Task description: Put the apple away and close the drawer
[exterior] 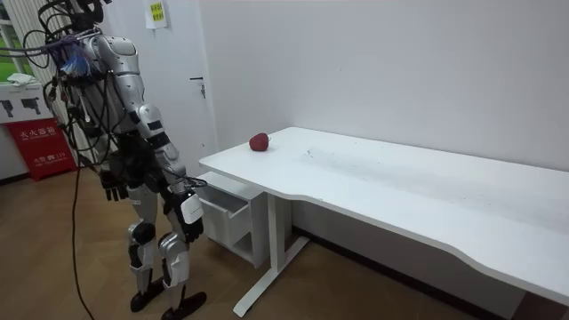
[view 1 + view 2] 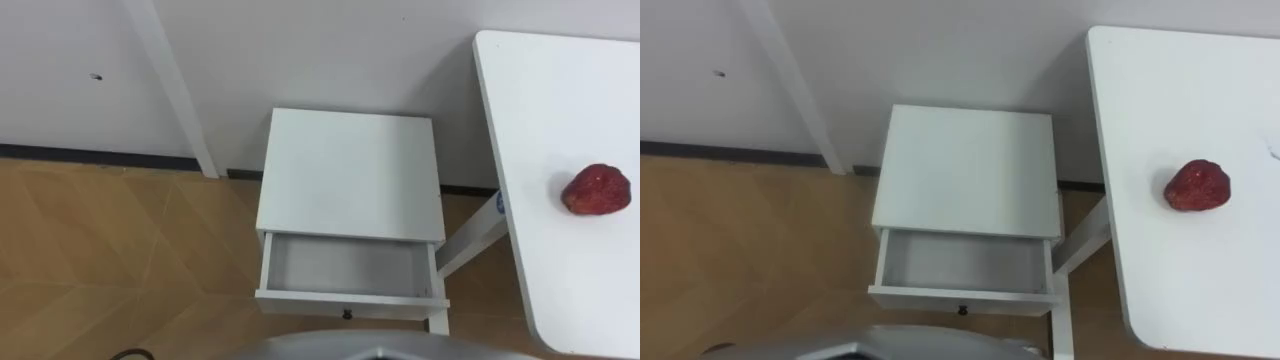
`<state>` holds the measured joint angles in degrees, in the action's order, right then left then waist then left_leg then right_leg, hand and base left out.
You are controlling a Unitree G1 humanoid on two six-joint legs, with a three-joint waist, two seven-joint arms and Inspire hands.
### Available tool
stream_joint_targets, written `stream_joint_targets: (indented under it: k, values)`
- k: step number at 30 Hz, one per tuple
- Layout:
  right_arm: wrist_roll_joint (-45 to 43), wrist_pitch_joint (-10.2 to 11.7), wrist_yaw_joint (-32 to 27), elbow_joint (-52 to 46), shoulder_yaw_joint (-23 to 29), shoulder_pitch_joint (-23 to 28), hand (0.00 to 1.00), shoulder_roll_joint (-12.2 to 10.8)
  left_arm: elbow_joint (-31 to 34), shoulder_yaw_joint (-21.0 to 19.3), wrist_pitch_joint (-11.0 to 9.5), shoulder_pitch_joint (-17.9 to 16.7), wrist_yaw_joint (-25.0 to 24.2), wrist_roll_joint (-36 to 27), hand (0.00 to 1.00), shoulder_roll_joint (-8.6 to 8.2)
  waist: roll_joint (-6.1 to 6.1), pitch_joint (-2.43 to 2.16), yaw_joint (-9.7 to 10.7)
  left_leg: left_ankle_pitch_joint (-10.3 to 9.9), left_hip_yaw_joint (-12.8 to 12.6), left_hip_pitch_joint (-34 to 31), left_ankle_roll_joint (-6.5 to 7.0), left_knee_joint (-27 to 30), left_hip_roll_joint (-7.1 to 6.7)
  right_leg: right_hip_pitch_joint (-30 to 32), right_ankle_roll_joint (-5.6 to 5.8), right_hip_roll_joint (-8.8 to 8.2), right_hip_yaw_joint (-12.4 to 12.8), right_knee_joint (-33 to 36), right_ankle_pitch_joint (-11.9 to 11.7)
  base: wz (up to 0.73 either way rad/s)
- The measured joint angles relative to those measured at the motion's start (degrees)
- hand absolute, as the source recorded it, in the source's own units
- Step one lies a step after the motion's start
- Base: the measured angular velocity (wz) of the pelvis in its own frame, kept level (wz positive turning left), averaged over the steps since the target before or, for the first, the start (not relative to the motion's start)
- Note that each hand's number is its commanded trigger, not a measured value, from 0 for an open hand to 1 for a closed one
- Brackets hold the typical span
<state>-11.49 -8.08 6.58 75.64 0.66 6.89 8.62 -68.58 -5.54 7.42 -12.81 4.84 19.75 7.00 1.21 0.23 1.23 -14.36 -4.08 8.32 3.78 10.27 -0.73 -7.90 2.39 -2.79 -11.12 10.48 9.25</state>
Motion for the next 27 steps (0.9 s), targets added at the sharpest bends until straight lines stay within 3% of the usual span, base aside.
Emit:
stream_joint_targets:
  k: [8,14,19,21,24,27]
  values:
    - [2.51,0.52,-1.59,0.01,0.13,0.13,0.0,0.0,0.1,-0.01,-0.37,-0.07,-0.16,-0.07,0.0,0.05,0.16,0.02,-0.2,0.0,-0.53,-0.02,0.0,-0.43,-0.04,0.03,0.0,0.03,0.14,-0.85,0.0,-0.02]
    - [14.32,0.52,-6.26,1.79,1.1,1.3,0.0,-0.02,0.14,-0.3,-0.28,-0.18,-0.22,0.13,0.0,-0.08,-0.23,0.02,0.13,0.01,-0.47,0.13,-0.01,-0.61,0.02,-0.2,0.0,0.1,0.31,-0.94,0.0,0.0]
    - [32.58,0.48,-10.19,2.46,8.3,4.44,0.0,-0.5,0.26,-3.65,-0.28,-0.42,0.01,0.73,0.0,-0.51,-0.65,0.14,0.28,0.0,-0.55,0.41,0.0,-0.84,0.0,-0.18,0.0,0.2,1.76,-0.97,0.0,-0.01]
    - [47.9,1.21,-12.85,2.1,18.1,4.42,0.0,-0.51,0.99,-7.55,-0.33,-0.95,0.15,0.56,0.0,-0.8,-0.8,0.15,1.77,0.0,-0.83,0.38,0.01,-0.62,0.01,-0.03,0.0,0.29,2.5,-0.97,0.0,-0.08]
    - [63.0,3.72,-15.03,1.11,27.13,2.49,0.0,-0.42,1.57,-10.88,-0.9,-1.38,1.77,0.38,0.0,-0.62,-0.8,0.15,3.61,-0.05,-0.95,0.28,-0.04,-0.85,0.0,0.07,0.0,0.32,2.78,-1.0,0.0,-0.05]
    - [77.84,5.03,-16.53,0.23,32.87,0.72,0.0,-0.29,1.73,-11.82,-2.38,-1.25,2.4,0.15,0.0,-0.21,-0.66,0.08,4.69,-0.05,-1.18,0.23,-0.05,-0.74,0.0,0.2,-0.01,0.31,2.46,-0.9,0.0,-0.04]
